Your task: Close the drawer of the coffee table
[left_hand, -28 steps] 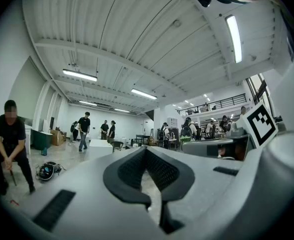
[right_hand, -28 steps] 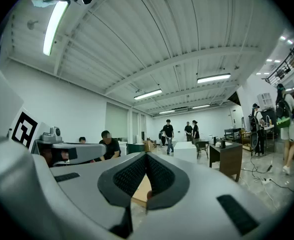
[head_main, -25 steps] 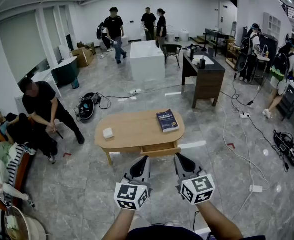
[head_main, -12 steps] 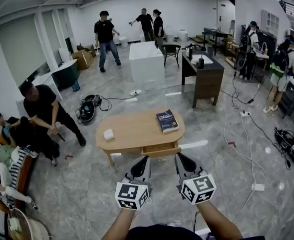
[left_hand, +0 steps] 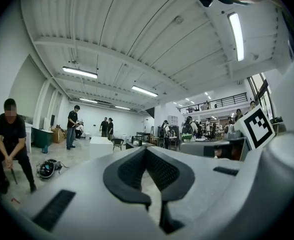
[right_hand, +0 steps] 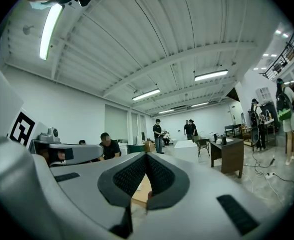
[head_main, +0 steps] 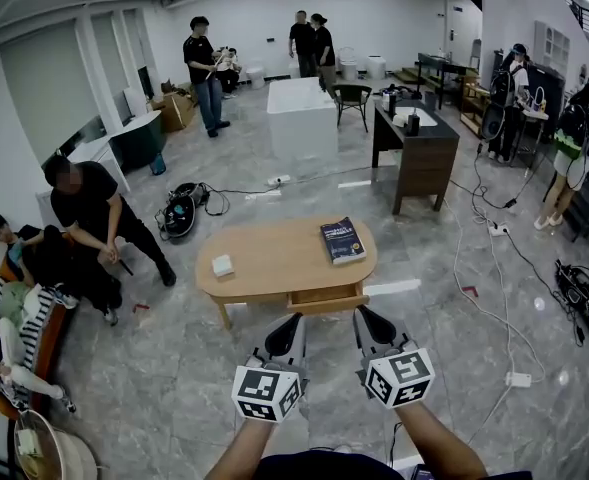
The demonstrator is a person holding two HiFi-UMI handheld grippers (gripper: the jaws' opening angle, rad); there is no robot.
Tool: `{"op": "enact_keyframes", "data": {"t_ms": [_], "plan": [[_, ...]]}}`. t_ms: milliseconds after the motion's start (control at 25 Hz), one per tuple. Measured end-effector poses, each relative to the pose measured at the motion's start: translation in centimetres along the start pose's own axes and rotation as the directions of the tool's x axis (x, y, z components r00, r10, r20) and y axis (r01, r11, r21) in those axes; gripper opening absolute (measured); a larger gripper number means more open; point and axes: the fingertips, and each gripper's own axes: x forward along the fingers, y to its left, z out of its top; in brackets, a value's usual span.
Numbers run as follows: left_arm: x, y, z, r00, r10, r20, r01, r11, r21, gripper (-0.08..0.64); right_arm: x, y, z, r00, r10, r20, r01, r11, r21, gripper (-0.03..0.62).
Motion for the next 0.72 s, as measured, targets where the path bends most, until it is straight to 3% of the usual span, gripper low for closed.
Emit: {"op": "enact_keyframes", "data": {"t_ms": [720], "plan": [[8.7,6.9,-0.4,0.999,-0.037,-0.011,0.036,0.999,-0.013,-0.002,9.6,-4.0,-0.6,0.999,-0.037,-0.025,0.037,0.999,-0.002,0.012]]}}
